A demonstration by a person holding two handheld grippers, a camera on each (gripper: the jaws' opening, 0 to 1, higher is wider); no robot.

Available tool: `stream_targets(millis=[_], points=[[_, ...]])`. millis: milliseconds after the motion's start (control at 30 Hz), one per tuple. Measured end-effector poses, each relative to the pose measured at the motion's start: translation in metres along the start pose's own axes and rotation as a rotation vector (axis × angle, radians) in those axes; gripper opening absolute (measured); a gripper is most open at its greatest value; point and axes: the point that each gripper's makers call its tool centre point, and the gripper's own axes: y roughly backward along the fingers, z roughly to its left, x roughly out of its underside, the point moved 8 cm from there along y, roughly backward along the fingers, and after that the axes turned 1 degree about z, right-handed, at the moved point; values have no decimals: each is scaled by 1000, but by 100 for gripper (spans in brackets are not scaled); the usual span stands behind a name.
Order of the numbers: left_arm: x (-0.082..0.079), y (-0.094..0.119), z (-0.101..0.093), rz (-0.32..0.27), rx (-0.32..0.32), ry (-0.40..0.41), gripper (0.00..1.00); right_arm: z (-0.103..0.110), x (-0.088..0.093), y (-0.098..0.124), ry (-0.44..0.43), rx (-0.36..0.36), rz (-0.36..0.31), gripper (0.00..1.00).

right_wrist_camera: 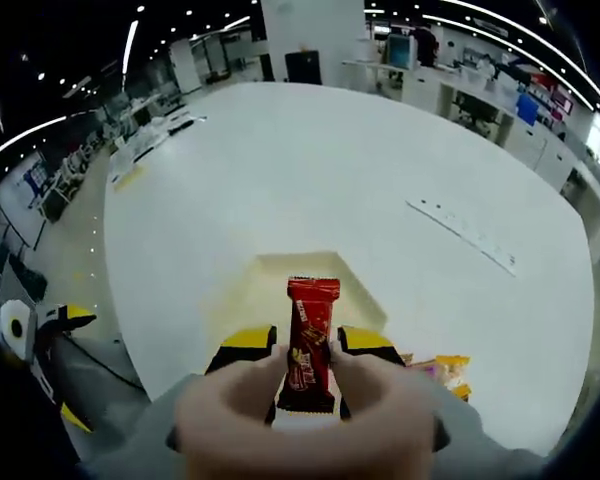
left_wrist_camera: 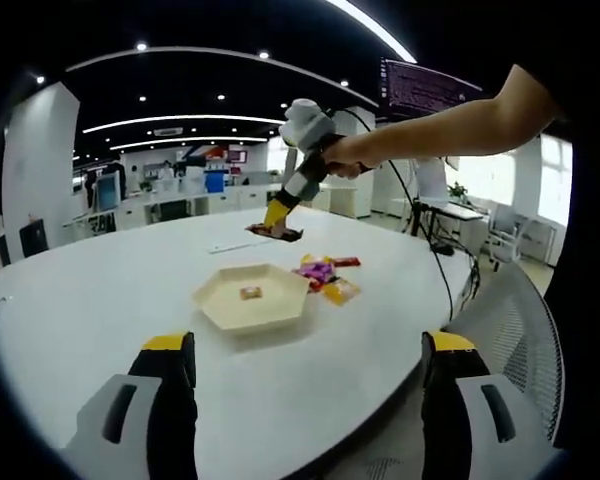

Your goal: Place the target food into the container with the food tongs after gripping and lifting it, then release it inside without dropping or visibly crushing the food.

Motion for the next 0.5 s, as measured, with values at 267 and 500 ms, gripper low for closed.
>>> stream_targets(millis=[267, 500], points=[[-1, 0, 1, -5, -3, 8, 91, 8, -8, -4, 10, -23, -20, 24], [-1, 0, 1, -8, -5, 9, 91, 10, -13, -4, 22, -31, -36, 24]])
